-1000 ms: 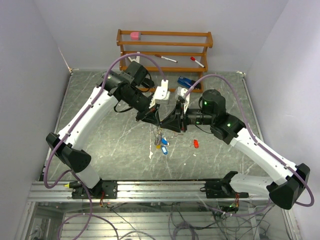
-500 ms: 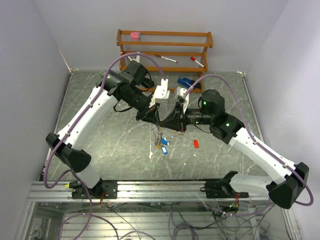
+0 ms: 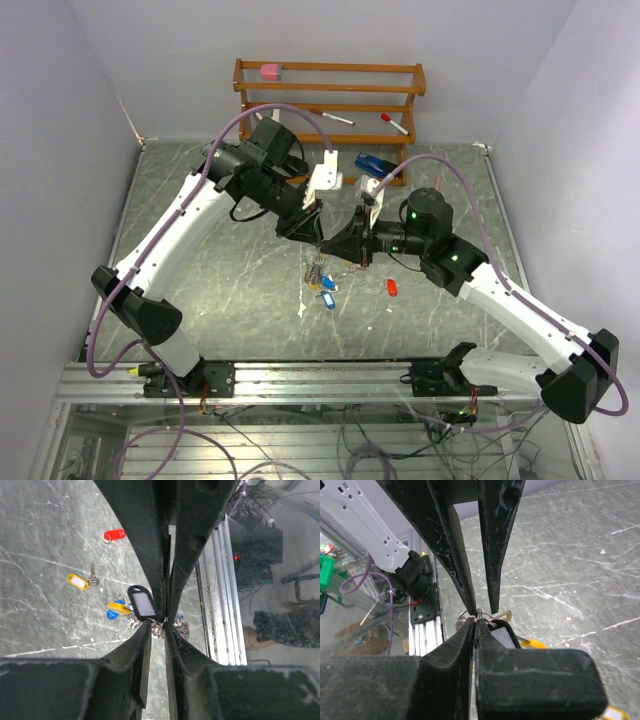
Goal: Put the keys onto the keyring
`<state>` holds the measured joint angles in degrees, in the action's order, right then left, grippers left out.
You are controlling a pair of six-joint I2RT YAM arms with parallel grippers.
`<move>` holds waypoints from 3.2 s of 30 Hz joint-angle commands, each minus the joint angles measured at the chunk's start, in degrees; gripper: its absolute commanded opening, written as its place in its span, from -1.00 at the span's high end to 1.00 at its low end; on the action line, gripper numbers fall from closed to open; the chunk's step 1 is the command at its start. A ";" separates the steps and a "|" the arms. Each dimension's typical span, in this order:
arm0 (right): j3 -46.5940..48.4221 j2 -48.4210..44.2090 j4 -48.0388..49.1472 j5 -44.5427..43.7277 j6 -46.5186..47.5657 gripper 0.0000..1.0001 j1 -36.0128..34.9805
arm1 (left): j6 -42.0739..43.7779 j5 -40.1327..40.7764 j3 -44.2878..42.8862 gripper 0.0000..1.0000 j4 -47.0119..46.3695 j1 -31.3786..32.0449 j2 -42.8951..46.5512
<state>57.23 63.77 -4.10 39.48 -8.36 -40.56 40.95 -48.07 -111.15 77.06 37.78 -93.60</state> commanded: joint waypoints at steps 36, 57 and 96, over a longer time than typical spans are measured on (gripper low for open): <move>-4.73 -6.64 31.66 -14.18 -1.19 1.00 -0.29 | -24.45 8.42 -3.11 0.22 -32.01 -0.75 5.76; -5.26 -7.49 33.03 -18.81 -0.56 1.00 -0.40 | -24.99 11.80 2.19 0.10 -32.89 -1.59 8.56; -8.01 -5.09 43.61 -35.56 -8.30 1.00 -1.31 | -32.25 5.93 5.86 0.02 -39.26 -2.54 10.33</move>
<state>48.77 58.81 36.12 8.03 -15.88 -41.85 10.98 -38.89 -106.13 39.09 34.76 -84.73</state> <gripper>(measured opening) 0.007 0.484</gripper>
